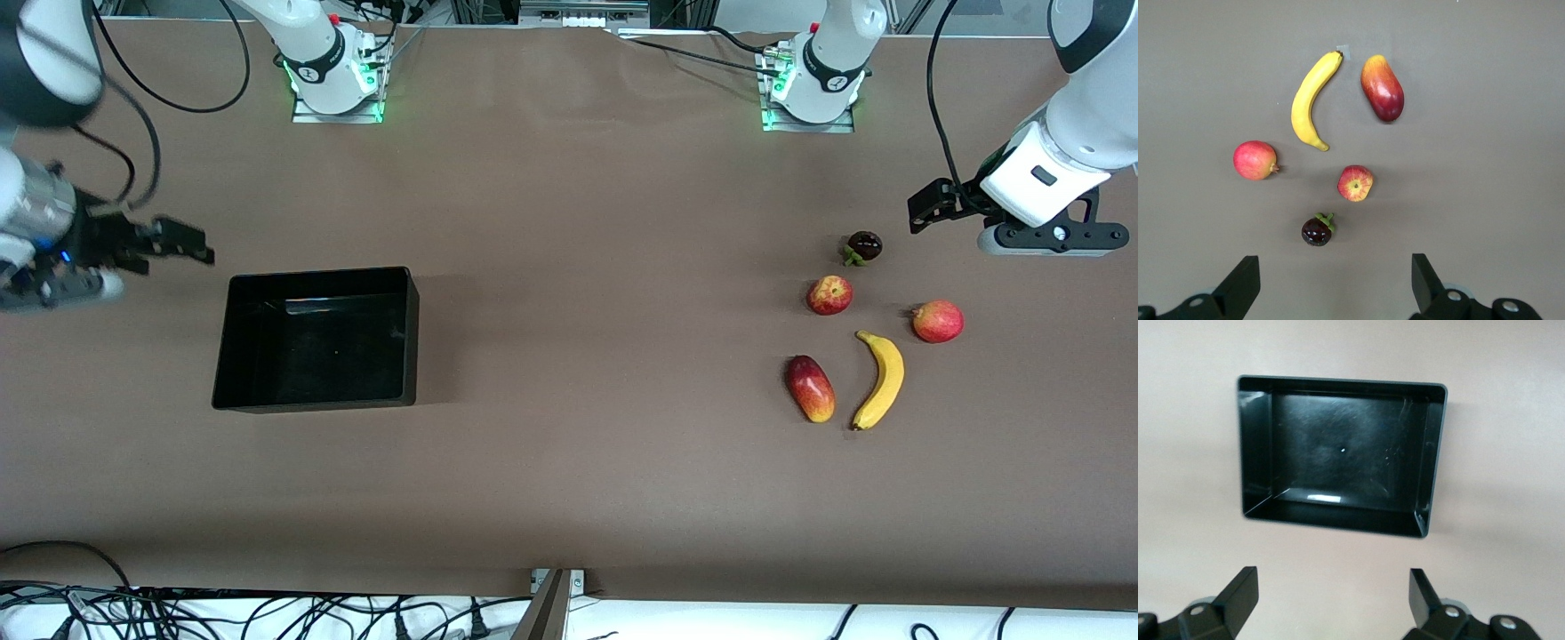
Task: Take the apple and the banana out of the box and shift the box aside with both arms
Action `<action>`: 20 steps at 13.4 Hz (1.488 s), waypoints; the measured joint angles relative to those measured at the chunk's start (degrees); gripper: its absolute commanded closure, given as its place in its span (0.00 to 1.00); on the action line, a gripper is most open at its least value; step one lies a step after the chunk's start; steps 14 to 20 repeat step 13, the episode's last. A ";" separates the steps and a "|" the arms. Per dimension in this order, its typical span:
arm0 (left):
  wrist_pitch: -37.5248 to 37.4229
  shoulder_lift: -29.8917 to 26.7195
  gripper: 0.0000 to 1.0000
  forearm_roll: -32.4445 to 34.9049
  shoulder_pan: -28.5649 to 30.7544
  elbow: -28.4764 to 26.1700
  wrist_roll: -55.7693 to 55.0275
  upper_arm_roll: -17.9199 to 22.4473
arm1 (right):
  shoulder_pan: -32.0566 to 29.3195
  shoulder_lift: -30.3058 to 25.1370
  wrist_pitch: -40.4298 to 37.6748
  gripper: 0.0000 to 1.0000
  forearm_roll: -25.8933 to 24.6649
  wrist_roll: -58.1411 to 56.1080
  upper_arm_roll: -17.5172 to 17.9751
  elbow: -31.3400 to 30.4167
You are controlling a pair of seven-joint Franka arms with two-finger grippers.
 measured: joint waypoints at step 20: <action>-0.60 0.00 0.00 0.00 -0.04 0.58 0.00 -0.02 | 1.96 -2.13 -0.60 0.00 -3.50 0.60 2.28 1.43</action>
